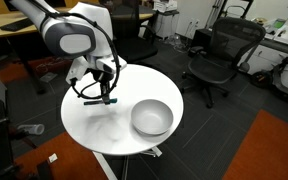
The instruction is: Remove the marker from the bowl
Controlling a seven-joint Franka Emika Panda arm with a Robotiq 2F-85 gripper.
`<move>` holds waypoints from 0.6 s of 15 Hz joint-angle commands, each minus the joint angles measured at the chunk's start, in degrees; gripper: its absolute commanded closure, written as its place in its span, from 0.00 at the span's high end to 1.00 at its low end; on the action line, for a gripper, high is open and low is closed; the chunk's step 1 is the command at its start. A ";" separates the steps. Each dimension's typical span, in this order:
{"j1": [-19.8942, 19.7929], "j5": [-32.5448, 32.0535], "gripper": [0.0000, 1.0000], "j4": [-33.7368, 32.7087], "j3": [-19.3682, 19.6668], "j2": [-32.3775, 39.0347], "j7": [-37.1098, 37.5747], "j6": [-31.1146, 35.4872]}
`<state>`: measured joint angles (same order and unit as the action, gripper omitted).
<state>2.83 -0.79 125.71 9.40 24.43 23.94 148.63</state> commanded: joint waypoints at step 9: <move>0.45 0.92 0.52 -1.02 0.84 5.75 0.02 6.96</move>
<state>2.83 -0.54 125.18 9.52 30.32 23.95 155.14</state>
